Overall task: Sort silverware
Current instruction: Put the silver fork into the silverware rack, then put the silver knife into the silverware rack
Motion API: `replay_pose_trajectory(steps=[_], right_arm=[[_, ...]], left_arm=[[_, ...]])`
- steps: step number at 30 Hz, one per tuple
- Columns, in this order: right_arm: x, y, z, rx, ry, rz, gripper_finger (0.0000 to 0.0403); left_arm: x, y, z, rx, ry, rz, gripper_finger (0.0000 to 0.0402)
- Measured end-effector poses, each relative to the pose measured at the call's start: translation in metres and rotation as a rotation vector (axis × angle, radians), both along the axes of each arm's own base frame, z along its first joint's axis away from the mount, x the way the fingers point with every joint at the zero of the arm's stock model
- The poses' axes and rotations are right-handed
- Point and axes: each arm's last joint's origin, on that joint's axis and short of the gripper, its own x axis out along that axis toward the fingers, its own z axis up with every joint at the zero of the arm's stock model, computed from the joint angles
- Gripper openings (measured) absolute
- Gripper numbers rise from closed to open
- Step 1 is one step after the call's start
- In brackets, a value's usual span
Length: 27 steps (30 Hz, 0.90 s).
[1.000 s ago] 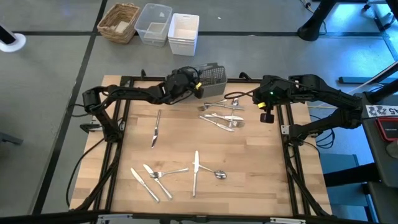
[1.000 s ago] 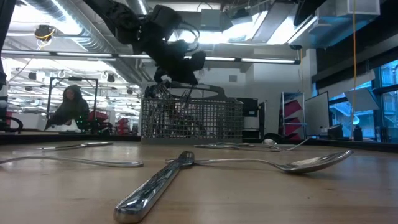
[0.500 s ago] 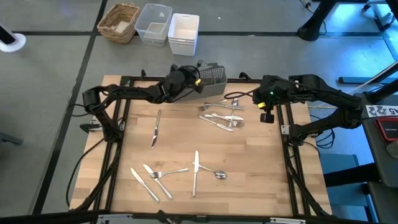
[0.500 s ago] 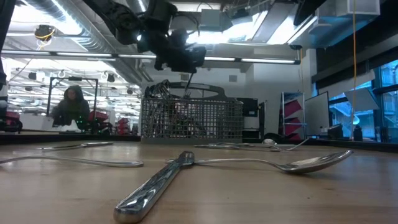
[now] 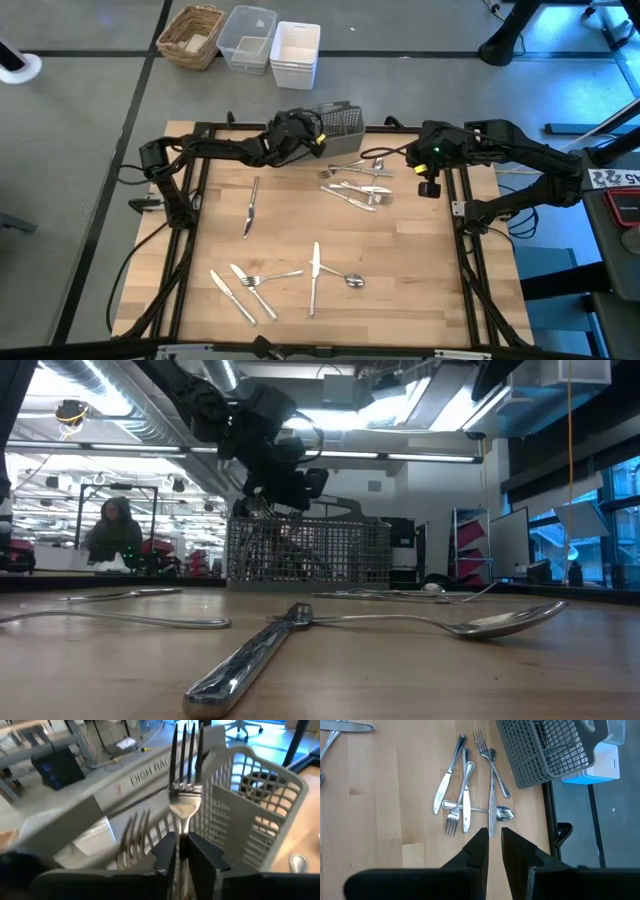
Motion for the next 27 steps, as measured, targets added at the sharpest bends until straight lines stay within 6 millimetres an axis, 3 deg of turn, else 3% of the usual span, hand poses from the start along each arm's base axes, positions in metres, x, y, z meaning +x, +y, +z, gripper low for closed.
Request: replay_pose_trajectory(steps=[7, 14, 21, 27], right_arm=[[0.000, 0.000, 0.000, 0.009, -0.002, 0.004, 0.0053], [0.002, 0.003, 0.000, 0.105, -0.037, 0.015, 0.0053], [0.011, 0.006, 0.006, 0.294, -0.177, 0.017, 0.0053], [0.015, 0.008, 0.009, 0.419, -0.240, -0.024, 0.0053]], left_arm=[[0.005, -0.013, -0.002, -0.042, -0.032, -0.013, 0.0114], [0.009, -0.027, 0.001, -0.062, -0.070, -0.039, 0.0127], [0.004, -0.050, 0.036, -0.072, -0.203, -0.098, 0.0127], [-0.009, -0.077, 0.075, -0.101, -0.303, -0.306, 0.0127]])
